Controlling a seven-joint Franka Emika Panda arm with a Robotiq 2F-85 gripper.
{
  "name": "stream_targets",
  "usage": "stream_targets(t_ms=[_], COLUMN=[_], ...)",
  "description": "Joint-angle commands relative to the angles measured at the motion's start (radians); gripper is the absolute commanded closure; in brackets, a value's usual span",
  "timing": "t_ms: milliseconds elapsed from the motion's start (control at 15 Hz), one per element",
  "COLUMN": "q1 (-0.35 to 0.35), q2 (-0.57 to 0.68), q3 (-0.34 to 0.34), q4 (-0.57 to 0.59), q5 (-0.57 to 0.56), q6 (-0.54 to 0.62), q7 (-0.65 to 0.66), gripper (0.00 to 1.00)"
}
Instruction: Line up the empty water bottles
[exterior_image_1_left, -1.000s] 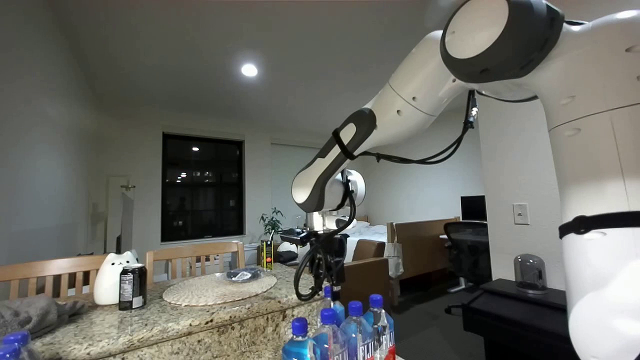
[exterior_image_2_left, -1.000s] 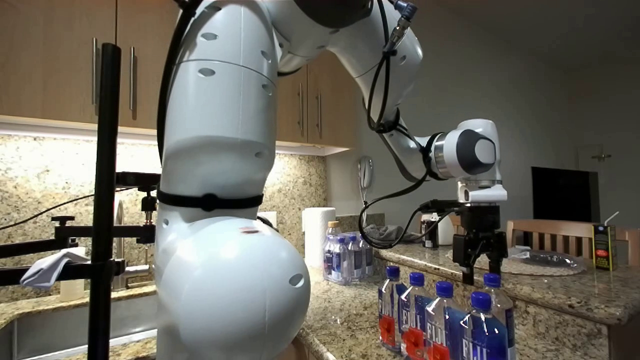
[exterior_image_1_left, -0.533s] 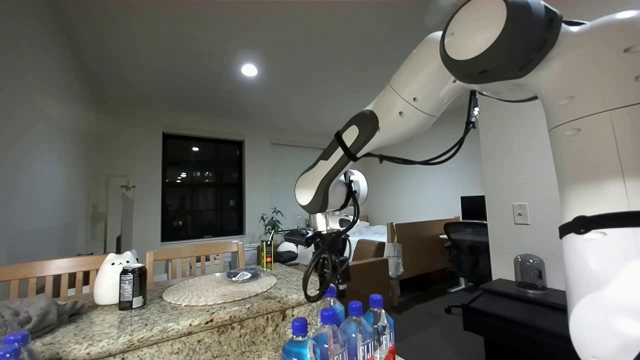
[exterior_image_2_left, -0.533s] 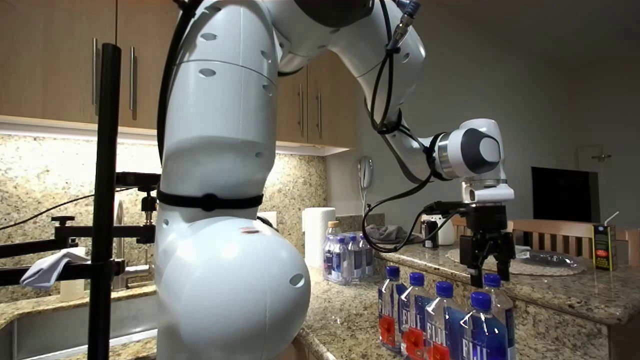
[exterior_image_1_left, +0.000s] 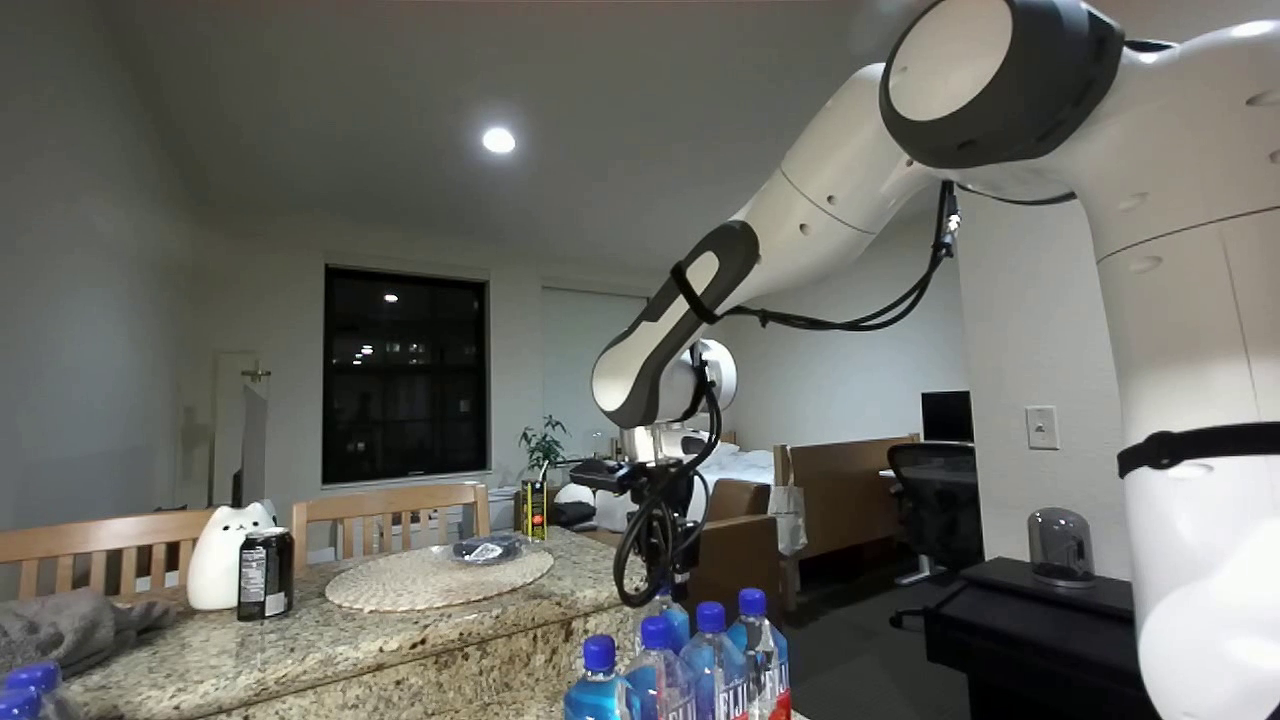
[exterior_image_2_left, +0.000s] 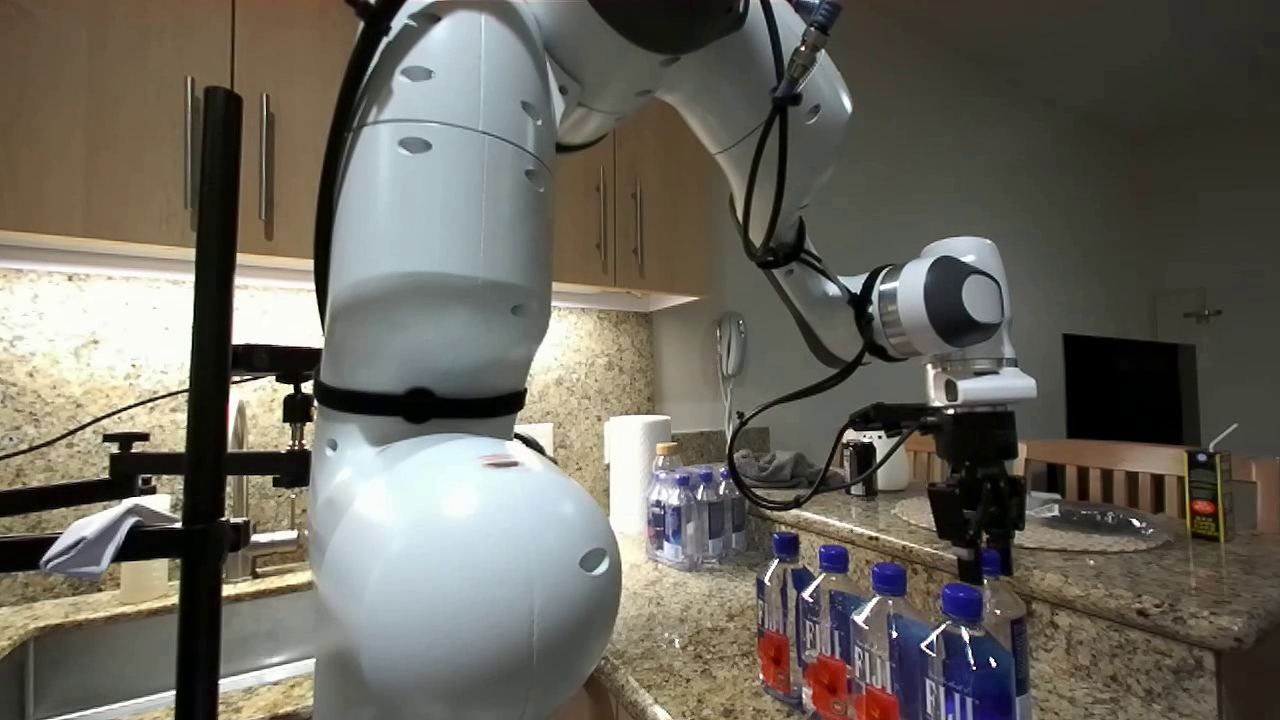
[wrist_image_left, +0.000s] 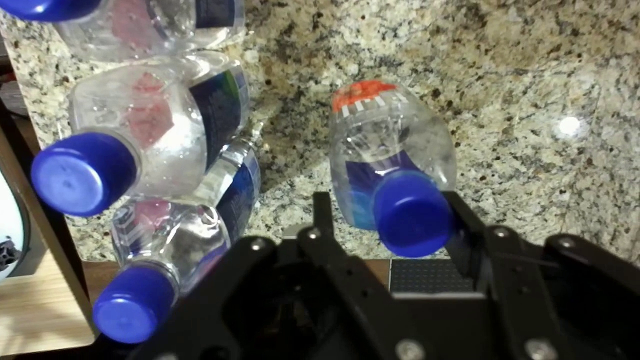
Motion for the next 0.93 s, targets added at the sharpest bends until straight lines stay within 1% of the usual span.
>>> stream_targets(t_ms=[0, 133, 200, 333, 467, 600, 867], q1=[0.006, 0.006, 0.006, 0.007, 0.008, 0.014, 0.054], q2=[-0.010, -0.015, -0.018, -0.033, -0.053, -0.076, -0.116], q3=[-0.006, -0.006, -0.006, -0.005, -0.001, 0.008, 0.041], q4=[-0.002, -0.008, -0.012, -0.014, -0.003, 0.024, 0.100], q5=[-0.001, 0.000, -0.003, -0.005, 0.010, 0.031, 0.106], q6=[0.008, 0.021, 0.031, 0.052, 0.066, 0.067, 0.015], q7=[-0.047, -0.059, -0.065, -0.100, -0.166, -0.271, -0.439], gripper=[0.74, 0.86, 0.90, 0.90, 0.90, 0.90, 0.90])
